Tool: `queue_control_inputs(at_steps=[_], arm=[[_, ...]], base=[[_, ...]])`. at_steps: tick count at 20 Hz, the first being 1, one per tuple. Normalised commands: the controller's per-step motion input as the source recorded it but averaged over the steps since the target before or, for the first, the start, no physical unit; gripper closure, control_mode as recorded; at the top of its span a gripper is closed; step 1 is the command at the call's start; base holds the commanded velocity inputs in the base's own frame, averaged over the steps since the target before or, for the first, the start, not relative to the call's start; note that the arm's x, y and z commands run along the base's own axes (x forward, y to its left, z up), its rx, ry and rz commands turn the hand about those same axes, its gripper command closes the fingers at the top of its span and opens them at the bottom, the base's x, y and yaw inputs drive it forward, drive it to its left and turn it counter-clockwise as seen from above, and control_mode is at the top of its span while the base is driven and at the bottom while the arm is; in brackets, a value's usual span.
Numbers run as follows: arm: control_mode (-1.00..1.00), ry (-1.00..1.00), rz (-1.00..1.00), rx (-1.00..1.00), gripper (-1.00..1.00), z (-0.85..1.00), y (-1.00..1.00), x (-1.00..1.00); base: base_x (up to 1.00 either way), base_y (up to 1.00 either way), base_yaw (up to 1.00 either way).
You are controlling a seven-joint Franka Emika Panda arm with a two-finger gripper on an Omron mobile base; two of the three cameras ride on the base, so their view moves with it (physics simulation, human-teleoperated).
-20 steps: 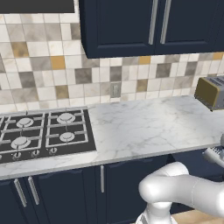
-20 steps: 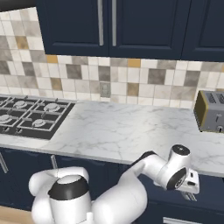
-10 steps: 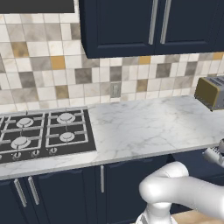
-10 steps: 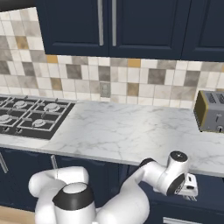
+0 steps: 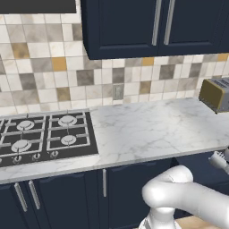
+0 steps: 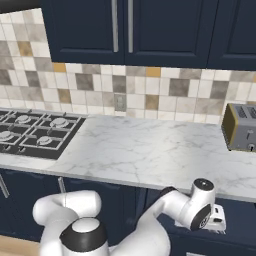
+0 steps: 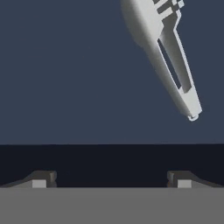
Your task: Take the tongs from the drawer on the right and place them on the dining counter next to the tray containing the hot dog.
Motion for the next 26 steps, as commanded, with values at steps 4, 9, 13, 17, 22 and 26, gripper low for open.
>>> queue_control_inputs(at_steps=[4, 9, 13, 17, 22, 26], arm=[[-1.0, 0.09, 0.01, -0.01, -1.0, -0.01, 0.02, -0.78], [-1.0, 0.15, 0.02, 0.0, -1.0, 0.0, 0.03, -0.82], [-1.0, 0.17, 0.07, 0.0, -1.0, 0.0, 0.0, -0.47], [-1.0, 0.08, 0.11, 0.0, -1.0, 0.03, 0.0, -0.11], [-1.0, 0.0, 0.14, 0.0, -1.0, 0.34, -0.02, 0.0], [-1.0, 0.0, 0.13, 0.02, -1.0, 0.35, -0.15, 0.0]], base=[[0.0, 0.0, 0.0], [0.0, 0.0, 0.0], [0.0, 0.0, 0.0], [0.0, 0.0, 0.0], [0.0, 0.0, 0.0], [0.0, 0.0, 0.0]])
